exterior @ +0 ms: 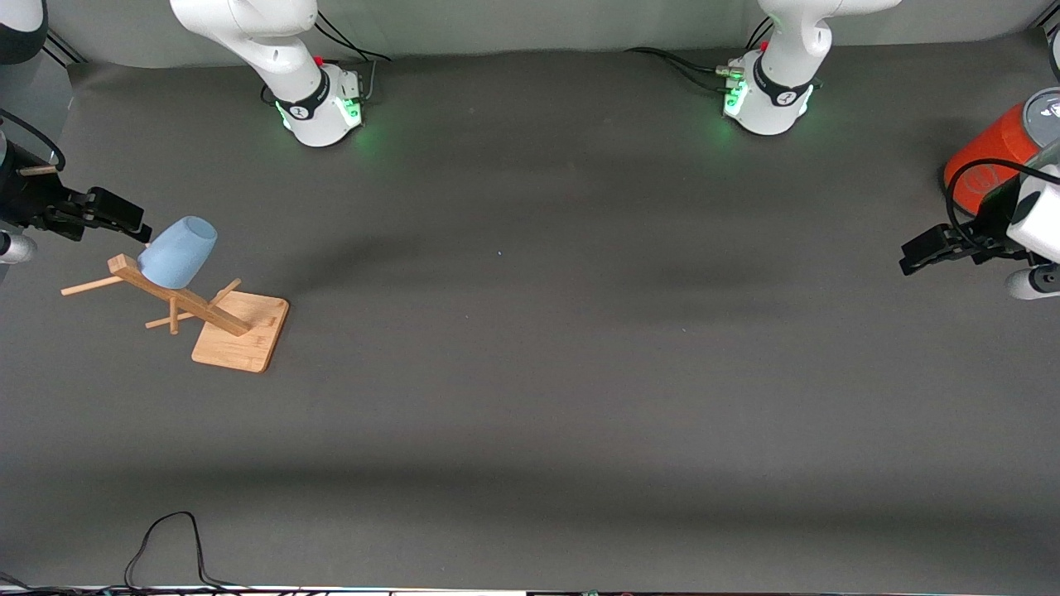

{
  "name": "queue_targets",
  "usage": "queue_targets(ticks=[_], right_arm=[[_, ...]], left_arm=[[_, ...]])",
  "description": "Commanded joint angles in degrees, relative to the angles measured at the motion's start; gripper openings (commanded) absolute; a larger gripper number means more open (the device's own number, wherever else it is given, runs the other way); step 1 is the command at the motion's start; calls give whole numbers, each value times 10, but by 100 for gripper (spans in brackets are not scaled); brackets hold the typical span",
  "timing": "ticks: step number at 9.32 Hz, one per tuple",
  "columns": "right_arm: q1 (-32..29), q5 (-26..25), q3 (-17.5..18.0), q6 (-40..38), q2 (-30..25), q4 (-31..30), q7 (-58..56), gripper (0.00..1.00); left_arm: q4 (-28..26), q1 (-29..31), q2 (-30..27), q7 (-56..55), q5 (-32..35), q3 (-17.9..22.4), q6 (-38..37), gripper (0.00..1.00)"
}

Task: Rotate and upright cup with both arms
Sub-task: 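Move the right gripper to the light blue cup on the wooden stand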

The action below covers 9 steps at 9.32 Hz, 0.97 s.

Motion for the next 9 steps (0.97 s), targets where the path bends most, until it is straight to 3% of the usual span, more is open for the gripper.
queue_targets(ticks=[1, 6, 9], right_arm=[[5, 11, -2, 0, -14, -10, -3, 100], [8, 6, -2, 3, -17, -18, 10, 100], [6, 1, -26, 28, -107, -119, 12, 100]], left_arm=[[26, 3, 6, 6, -1, 0, -15, 100], [30, 4, 7, 41, 5, 2, -36, 100], [34, 4, 7, 55, 3, 2, -35, 100]])
